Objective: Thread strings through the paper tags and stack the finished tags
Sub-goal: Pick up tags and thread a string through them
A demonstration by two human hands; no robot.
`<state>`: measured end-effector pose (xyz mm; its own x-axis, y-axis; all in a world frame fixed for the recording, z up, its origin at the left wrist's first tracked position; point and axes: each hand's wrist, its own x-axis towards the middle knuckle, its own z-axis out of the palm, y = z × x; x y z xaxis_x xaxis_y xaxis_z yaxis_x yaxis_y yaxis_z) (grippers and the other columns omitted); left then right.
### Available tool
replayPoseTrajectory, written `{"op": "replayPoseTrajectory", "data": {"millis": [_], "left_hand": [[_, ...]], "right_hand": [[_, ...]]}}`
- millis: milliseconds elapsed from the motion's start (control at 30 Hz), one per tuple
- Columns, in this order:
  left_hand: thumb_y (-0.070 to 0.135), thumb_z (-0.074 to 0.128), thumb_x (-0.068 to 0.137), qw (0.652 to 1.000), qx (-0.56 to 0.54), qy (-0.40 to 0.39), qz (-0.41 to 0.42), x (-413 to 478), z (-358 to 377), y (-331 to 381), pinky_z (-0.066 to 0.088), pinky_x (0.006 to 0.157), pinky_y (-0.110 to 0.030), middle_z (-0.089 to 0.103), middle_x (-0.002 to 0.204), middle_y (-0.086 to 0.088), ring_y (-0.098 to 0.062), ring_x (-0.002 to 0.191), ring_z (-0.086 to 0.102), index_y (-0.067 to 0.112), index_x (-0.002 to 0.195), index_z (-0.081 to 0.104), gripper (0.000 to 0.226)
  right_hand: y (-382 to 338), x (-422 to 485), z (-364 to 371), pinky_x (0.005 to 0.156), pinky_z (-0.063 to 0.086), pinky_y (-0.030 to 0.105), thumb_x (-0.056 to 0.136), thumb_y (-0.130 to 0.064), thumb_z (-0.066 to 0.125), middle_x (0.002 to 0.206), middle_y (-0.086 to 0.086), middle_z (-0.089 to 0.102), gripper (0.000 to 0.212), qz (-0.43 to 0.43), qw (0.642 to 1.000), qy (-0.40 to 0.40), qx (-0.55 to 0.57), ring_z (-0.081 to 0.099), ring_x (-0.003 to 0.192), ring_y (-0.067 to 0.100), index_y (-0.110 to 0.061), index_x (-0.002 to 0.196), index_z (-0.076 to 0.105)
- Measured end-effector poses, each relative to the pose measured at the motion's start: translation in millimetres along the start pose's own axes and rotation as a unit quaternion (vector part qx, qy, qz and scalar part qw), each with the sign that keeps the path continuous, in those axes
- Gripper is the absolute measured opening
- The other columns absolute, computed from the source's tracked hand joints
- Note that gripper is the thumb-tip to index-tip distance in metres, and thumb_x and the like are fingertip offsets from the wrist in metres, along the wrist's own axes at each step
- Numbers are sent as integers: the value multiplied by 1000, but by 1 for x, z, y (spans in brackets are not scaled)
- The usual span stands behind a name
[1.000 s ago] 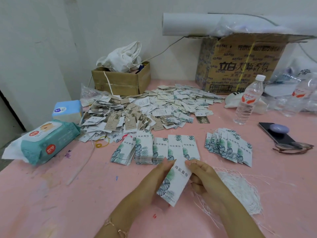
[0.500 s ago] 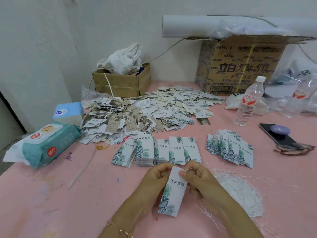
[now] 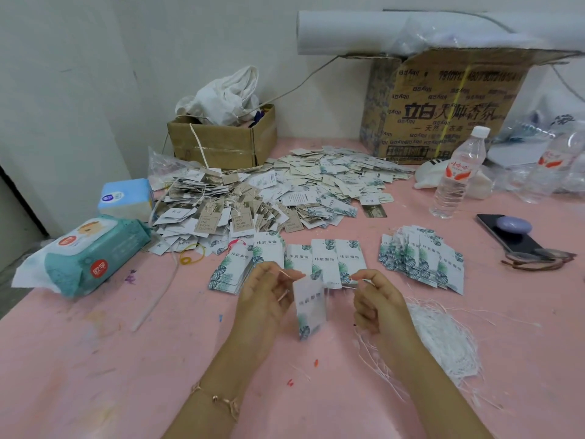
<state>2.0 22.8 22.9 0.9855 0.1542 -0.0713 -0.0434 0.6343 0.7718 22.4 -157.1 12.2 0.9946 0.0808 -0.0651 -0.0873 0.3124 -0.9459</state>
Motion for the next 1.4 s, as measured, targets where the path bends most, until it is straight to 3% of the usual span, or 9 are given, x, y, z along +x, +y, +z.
{"op": "replayPoseTrajectory", "data": {"millis": [100,300,433,567,700,800,900,1100,1400], "left_hand": [[7,44,99,999,34,6,32,3,-6,1,51,56,-20,61,65,-1,-11,60,59,14,83,53,20],[7,53,95,993,100,27,62,5,-8,-2,43,56,-20,50,59,7,-6,56,50,26,69,66,35],[10,59,93,980,170,39,98,5,-8,-3,41,61,-22,58,64,8,-7,60,49,28,72,69,30],[7,62,90,963,218,15,158,5,-8,-4,47,64,-12,66,68,7,-3,66,61,14,83,64,10],[20,63,83,978,146,-11,148,4,-10,-2,53,70,-19,71,73,-5,-15,77,70,10,86,60,11],[16,63,82,990,68,-9,120,5,-12,1,54,62,-21,59,60,-3,-18,62,62,12,83,61,4],[13,64,87,972,182,12,149,6,-14,0,44,51,-15,59,61,-1,-10,56,54,20,77,65,12],[14,74,83,917,354,-76,167,0,-12,-8,38,55,-17,66,69,7,-7,58,45,26,80,73,12],[17,78,79,891,410,-73,182,-1,-9,-15,29,47,-13,73,74,8,-4,46,34,31,79,77,14]], "right_hand": [[3,2,-1,43,27,18,97,3,42,56,-1,37,34,-26,1000,0,12,30,50,10,-16,81,65],[5,3,-1,65,51,15,91,1,57,74,4,71,17,-87,991,28,-94,62,66,8,-12,93,67],[3,2,1,61,51,15,80,1,70,71,4,72,12,-102,986,45,-125,63,61,9,-10,84,71],[1,-2,6,54,51,17,77,2,73,67,9,72,9,-105,986,46,-118,62,54,11,-6,80,70],[-1,-4,7,53,51,17,79,5,69,66,10,72,9,-108,988,31,-103,60,52,10,-4,80,70],[0,-4,9,59,52,16,82,11,63,73,6,74,17,-108,989,15,-95,65,60,10,-5,82,70],[-1,-5,9,66,53,15,86,13,57,84,5,75,22,-102,990,-9,-95,71,73,13,-5,88,70],[0,-7,14,67,55,20,80,8,67,83,13,75,17,-77,995,-10,-70,71,75,21,-5,90,70],[-1,-12,20,63,53,17,65,-17,77,75,8,74,15,-86,989,-5,-122,69,68,14,-14,80,75]]}}
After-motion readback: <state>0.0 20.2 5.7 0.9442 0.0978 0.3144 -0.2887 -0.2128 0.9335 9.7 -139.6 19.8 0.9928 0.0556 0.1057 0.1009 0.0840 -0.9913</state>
